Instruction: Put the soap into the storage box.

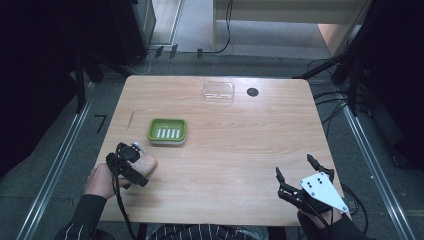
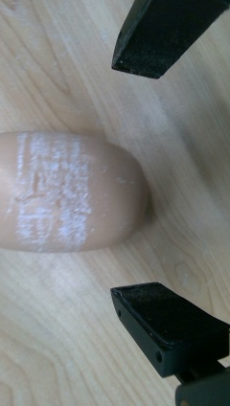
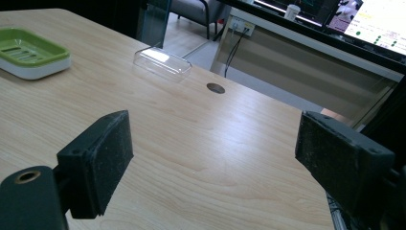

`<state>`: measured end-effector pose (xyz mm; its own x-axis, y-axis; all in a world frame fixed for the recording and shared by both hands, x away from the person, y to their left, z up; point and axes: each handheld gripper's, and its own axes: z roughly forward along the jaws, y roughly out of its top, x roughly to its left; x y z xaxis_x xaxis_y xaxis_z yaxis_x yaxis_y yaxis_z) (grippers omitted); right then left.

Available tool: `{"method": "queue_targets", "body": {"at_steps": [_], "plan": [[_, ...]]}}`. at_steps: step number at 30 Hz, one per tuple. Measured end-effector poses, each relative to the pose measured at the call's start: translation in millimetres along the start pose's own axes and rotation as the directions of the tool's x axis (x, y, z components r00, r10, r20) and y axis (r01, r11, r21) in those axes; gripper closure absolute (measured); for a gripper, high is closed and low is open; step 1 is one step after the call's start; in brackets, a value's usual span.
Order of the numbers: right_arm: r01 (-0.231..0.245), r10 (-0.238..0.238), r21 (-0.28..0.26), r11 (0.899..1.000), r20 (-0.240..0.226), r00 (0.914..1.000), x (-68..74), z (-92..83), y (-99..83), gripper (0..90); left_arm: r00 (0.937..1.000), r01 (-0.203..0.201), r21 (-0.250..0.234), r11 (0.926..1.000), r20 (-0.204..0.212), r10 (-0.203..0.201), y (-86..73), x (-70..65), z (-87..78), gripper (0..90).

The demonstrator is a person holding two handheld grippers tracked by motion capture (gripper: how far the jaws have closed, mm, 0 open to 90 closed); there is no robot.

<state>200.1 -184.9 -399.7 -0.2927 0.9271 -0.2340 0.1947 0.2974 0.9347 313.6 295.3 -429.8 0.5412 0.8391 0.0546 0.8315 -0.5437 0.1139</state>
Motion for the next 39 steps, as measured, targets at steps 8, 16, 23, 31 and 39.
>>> {"method": "queue_targets", "body": {"at_steps": [8, 16, 23, 31, 39], "plan": [[0.001, -0.001, 0.005, 1.000, -0.003, 1.0000, 0.7, 0.0, 0.3, 13.5, 0.9998, 0.019, -0.004, 0.9998, 0.005, -0.019, 5.5, 5.3, 2.4, 0.0], [0.003, -0.003, 0.002, 1.000, -0.002, 1.0000, 0.8, -0.2, 0.3, 13.4, 0.9997, 0.025, 0.004, 0.9997, 0.007, -0.025, 13.6, 15.6, 9.2, 0.0], [0.006, -0.006, 0.001, 1.000, -0.007, 1.0000, 1.9, 0.5, 1.0, 13.4, 0.9995, 0.031, 0.016, 0.9994, 0.002, -0.031, 17.0, 17.6, 12.4, 0.0], [0.007, -0.007, -0.003, 1.000, -0.013, 0.9999, 2.0, 2.5, 1.7, 13.4, 0.9999, 0.013, 0.014, 0.9998, 0.000, -0.013, 23.2, 15.7, 15.7, 4.8], [0.009, -0.009, -0.002, 1.000, -0.012, 0.9999, 2.7, 2.4, 1.8, 13.4, 0.9999, 0.002, -0.003, 1.0000, -0.011, -0.002, 26.0, 11.7, 17.8, 2.9]]}}
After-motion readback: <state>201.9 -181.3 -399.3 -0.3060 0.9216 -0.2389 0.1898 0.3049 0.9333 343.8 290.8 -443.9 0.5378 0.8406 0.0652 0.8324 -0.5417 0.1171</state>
